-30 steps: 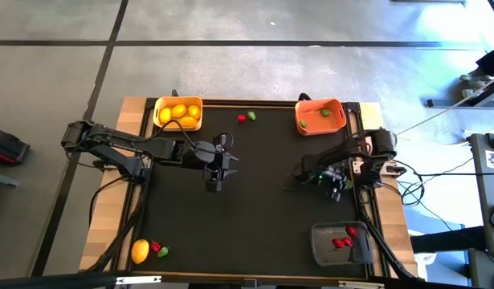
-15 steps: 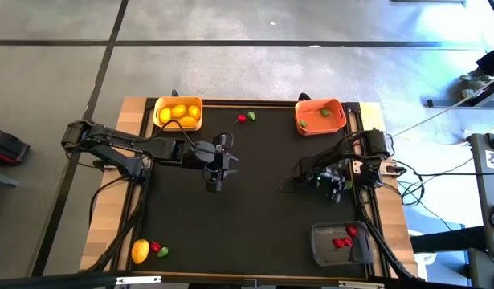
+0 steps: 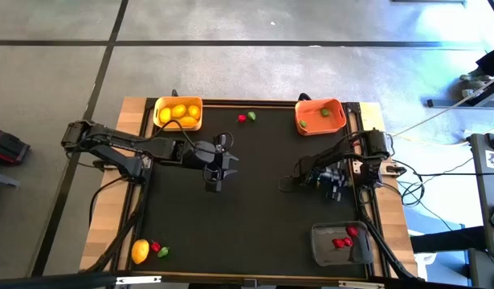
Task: Sort produce into baskets
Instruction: Put the green chili pepper into the orange bin
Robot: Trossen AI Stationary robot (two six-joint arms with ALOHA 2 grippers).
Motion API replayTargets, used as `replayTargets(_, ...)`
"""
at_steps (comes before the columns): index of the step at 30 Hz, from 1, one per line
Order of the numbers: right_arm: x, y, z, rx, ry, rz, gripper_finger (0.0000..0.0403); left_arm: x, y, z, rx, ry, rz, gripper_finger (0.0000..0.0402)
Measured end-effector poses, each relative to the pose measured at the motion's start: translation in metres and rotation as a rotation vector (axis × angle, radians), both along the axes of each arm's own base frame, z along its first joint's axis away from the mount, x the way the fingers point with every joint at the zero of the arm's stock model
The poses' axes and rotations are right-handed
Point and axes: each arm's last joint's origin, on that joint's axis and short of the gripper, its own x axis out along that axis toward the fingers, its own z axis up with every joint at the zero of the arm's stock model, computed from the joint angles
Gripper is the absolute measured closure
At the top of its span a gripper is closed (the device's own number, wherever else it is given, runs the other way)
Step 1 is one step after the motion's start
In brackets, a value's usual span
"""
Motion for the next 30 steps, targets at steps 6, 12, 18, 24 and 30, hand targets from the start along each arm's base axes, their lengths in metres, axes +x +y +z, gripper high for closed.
replayTargets(6, 0.007, -0.001, 0.011, -0.029, -0.067, 0.017, 0.04, 0.0, 0.0, 0.0, 0.0, 0.001, 0.0, 0.0228)
replayTargets(12, 0.015, 0.003, 0.031, -0.076, -0.189, 0.014, 0.04, 0.0, 0.0, 0.0, 0.0, 0.0, 0.0, 0.0228)
replayTargets(18, 0.015, 0.005, 0.058, -0.141, -0.336, -0.022, 0.0401, 0.0, 0.0, 0.0, 0.0, 0.001, 0.0, 0.0228)
replayTargets(24, 0.006, 0.003, 0.086, -0.196, -0.492, -0.063, 0.0401, 0.0, 0.0, 0.0, 0.0, 0.001, 0.0, 0.0228)
replayTargets(30, -0.006, 0.0, 0.11, -0.281, -0.641, -0.093, 0.04, 0.0, 0.0, 0.0, -0.001, 0.001, 0.001, 0.0228)
